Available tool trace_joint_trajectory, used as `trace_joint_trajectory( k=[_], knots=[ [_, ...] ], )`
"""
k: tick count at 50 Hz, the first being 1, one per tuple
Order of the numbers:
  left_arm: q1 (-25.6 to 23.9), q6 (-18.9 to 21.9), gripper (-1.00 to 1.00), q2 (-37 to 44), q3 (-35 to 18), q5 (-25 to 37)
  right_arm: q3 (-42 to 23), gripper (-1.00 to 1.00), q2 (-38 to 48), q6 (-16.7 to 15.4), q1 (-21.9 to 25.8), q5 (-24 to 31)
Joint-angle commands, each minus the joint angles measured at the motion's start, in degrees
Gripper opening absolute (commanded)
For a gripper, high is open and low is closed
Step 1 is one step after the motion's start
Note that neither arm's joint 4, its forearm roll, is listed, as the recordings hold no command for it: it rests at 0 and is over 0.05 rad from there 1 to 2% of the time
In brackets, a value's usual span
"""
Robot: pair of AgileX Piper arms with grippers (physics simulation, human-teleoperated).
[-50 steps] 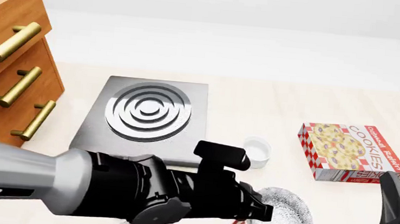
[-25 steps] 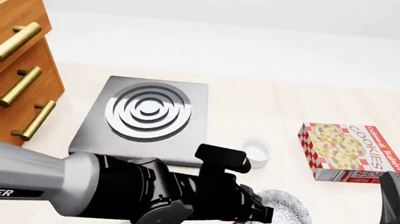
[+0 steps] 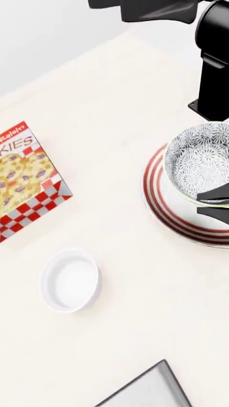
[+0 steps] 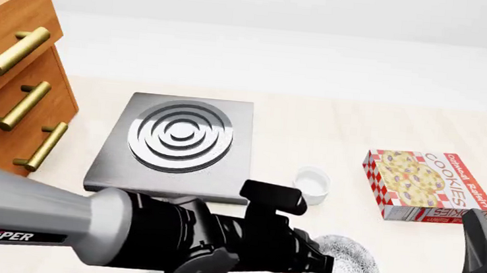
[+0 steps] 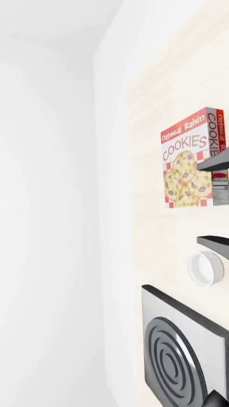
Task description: Pick the akita bowl on the wooden cabinet and place it on the plate.
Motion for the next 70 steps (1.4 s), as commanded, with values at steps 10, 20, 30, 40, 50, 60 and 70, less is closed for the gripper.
trace_joint_trajectory(
  k=[10, 20, 30, 40, 50, 60, 70],
  knots=[
    [-0.4, -0.6, -1.00, 1.2, -0.4, -0.9, 0.0, 1.00, 0.0, 0.0, 0.0, 0.0],
    [-0.6, -0.8, -1.00, 1.8, -0.5, -1.2, 0.0, 1.00, 0.0, 0.0, 0.0, 0.0],
    [-0.5, -0.9, -1.00, 2.1, -0.6, -1.3, 0.0, 1.00, 0.0, 0.0, 0.0, 0.0],
    [-0.6, -1.0, -1.00, 2.3, -0.6, -1.4, 0.0, 1.00, 0.0, 0.0, 0.0, 0.0],
    [-0.7, -1.2, -1.00, 2.7, -0.6, -1.5, 0.0, 1.00, 0.0, 0.0, 0.0, 0.0],
    [-0.7, -1.2, -1.00, 3.2, -0.7, -1.7, 0.0, 1.00, 0.0, 0.0, 0.0, 0.0],
    [-0.8, -1.4, -1.00, 3.9, -1.0, -1.9, 0.0, 1.00, 0.0, 0.0, 0.0, 0.0]
  ],
)
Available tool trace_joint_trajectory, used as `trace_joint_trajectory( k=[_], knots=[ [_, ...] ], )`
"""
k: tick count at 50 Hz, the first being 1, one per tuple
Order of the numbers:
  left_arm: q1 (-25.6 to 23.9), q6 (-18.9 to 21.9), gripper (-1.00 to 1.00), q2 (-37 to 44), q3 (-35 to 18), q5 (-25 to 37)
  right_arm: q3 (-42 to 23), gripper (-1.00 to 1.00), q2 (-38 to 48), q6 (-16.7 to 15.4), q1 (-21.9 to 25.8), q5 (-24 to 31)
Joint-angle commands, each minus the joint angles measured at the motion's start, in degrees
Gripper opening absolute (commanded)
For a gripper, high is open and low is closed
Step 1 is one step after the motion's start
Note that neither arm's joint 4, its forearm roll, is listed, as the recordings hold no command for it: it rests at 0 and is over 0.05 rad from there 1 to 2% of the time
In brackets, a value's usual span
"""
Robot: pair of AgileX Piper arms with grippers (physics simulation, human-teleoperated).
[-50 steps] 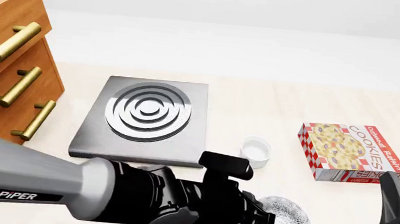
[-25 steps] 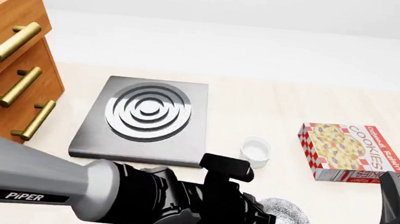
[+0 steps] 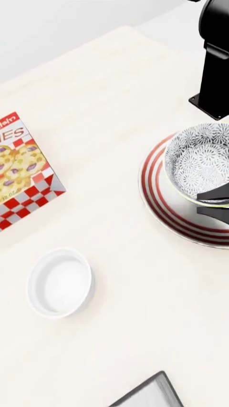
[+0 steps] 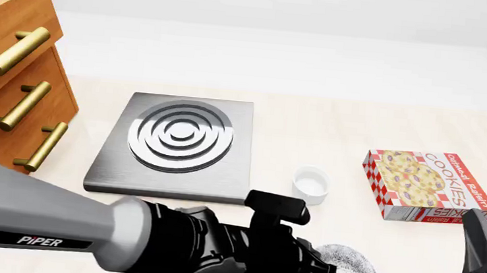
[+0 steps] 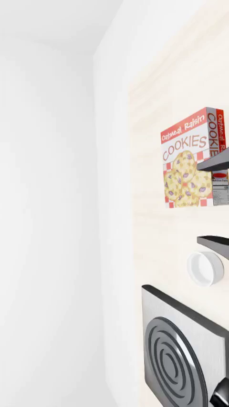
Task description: Pick the akita bowl on the wooden cabinet and place it on the plate.
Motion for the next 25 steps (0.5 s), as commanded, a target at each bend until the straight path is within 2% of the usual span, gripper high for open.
trace_joint_trajectory(
  k=[1, 20, 21, 25],
  knots=[
    [-0.2, -0.2, -1.00, 0.5, -0.5, -0.3, 0.0, 1.00, 0.0, 0.0, 0.0, 0.0],
    [-0.4, -0.4, -1.00, 0.9, -0.6, -0.9, 0.0, 1.00, 0.0, 0.0, 0.0, 0.0],
    [-0.8, 0.0, 1.00, 0.6, -0.7, -0.9, 0.0, 1.00, 0.0, 0.0, 0.0, 0.0],
    [-1.6, 1.8, 1.00, 0.5, -1.7, -0.2, 0.0, 1.00, 0.0, 0.0, 0.0, 0.0]
  ],
)
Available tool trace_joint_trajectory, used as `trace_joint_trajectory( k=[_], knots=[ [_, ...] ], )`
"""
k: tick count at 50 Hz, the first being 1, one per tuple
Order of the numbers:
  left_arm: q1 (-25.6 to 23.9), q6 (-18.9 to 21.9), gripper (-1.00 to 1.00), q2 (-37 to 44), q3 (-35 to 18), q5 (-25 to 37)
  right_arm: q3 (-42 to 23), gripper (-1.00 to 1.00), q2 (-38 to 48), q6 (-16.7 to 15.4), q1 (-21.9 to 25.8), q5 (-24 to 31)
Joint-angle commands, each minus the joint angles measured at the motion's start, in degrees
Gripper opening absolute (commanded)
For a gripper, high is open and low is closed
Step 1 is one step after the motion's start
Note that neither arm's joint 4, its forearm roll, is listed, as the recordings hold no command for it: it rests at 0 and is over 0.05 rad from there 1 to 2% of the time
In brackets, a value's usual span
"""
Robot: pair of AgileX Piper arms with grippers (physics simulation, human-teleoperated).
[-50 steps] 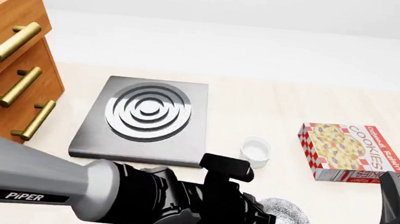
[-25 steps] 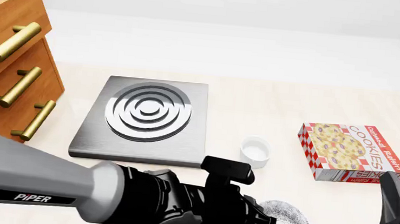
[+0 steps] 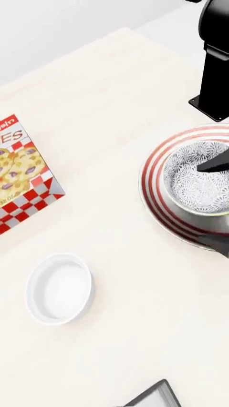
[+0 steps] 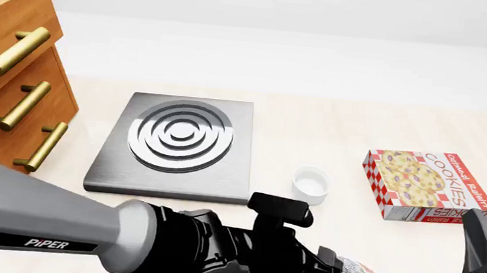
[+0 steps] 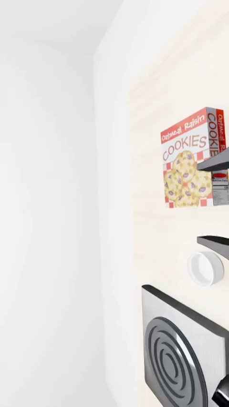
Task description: Pick the akita bowl on the wooden cabinet and place it on the plate.
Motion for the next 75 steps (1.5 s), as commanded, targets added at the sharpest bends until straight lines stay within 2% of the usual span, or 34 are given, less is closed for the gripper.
trace_joint_trajectory(
  k=[1, 33, 75],
  knots=[
    [-1.1, 1.8, 1.00, -0.4, -1.1, 0.2, 0.0, 1.00, 0.0, 0.0, 0.0, 0.0],
    [0.5, 3.9, 1.00, -3.6, -0.1, 1.5, 0.0, 1.00, 0.0, 0.0, 0.0, 0.0],
    [6.3, 5.0, 1.00, -15.0, 5.7, 0.0, 0.0, 1.00, 0.0, 0.0, 0.0, 0.0]
  ],
)
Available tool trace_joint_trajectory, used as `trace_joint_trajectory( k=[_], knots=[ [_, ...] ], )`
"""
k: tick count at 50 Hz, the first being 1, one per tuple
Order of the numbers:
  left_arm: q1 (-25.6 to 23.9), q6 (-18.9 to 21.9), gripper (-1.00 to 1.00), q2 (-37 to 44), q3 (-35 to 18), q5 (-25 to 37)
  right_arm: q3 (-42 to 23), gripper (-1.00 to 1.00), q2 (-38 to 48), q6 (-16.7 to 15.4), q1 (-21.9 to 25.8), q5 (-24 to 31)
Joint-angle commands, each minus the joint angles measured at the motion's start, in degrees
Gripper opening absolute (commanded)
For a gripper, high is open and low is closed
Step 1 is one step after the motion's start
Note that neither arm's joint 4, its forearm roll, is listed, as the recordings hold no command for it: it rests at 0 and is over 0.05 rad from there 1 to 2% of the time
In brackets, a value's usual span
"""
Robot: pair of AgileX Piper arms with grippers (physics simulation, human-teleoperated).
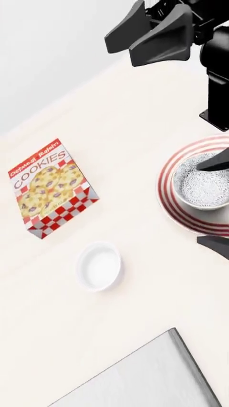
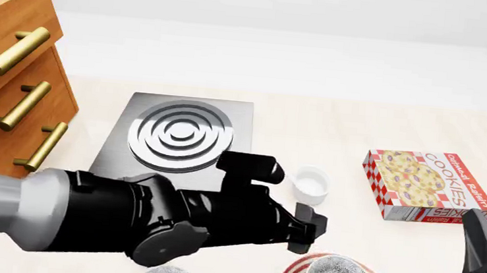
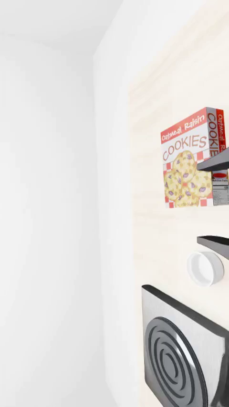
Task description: Pick the akita bowl on the wooden cabinet and place it on the plate.
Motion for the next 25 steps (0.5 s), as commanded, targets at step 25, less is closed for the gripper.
trace_joint_trajectory(
  k=[25],
  knots=[
    [5.0, -0.7, 1.00, -6.2, 5.2, -2.5, 0.0, 1.00, 0.0, 0.0, 0.0, 0.0]
  ],
)
